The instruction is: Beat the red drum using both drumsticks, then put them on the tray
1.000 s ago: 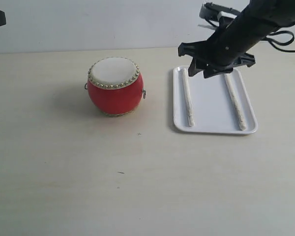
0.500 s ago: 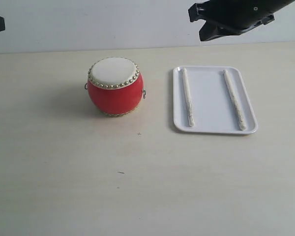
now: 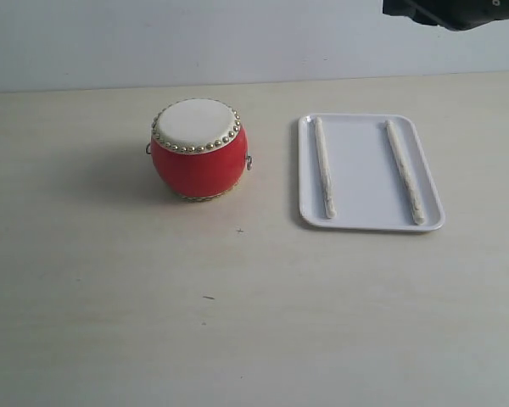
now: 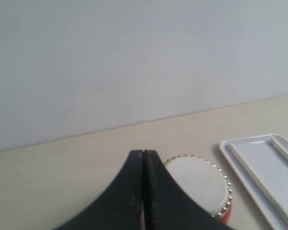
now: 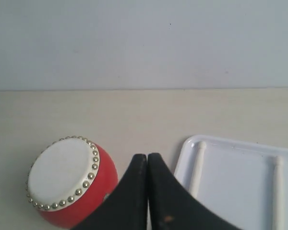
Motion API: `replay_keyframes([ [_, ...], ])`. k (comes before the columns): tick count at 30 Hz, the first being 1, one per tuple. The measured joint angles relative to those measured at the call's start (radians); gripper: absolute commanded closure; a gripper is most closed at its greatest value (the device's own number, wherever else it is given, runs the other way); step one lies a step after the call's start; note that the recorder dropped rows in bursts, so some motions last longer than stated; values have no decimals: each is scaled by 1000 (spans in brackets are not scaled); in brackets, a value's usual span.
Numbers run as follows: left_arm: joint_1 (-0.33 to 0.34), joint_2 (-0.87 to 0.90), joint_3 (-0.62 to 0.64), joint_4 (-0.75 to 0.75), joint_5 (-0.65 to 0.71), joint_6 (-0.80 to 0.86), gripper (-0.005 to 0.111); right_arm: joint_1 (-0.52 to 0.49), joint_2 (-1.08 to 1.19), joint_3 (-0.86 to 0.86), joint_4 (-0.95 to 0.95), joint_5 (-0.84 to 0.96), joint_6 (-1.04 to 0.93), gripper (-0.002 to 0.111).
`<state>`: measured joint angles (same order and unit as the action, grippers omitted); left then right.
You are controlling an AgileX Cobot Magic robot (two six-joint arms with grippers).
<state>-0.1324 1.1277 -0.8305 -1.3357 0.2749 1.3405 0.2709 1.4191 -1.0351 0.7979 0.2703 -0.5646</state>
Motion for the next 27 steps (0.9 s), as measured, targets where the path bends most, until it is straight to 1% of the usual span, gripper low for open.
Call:
replay_keyframes([
  [2,-64,-4,0,-2,-35,8,107,0,-7,2,4,-9,0,108],
  [3,-85,-4,0,-1,-53,8,107,0,-7,2,4,-11,0,108],
  [5,-118,-4,2,-1,-81,11,107,0,-7,4,6,-13,0,108],
  [6,-124,-6,2,-1,-85,11,107,0,-7,4,8,-13,0,108],
  [27,-129,-5,2,-4,-85,13,107,0,-7,4,8,-15,0,108],
])
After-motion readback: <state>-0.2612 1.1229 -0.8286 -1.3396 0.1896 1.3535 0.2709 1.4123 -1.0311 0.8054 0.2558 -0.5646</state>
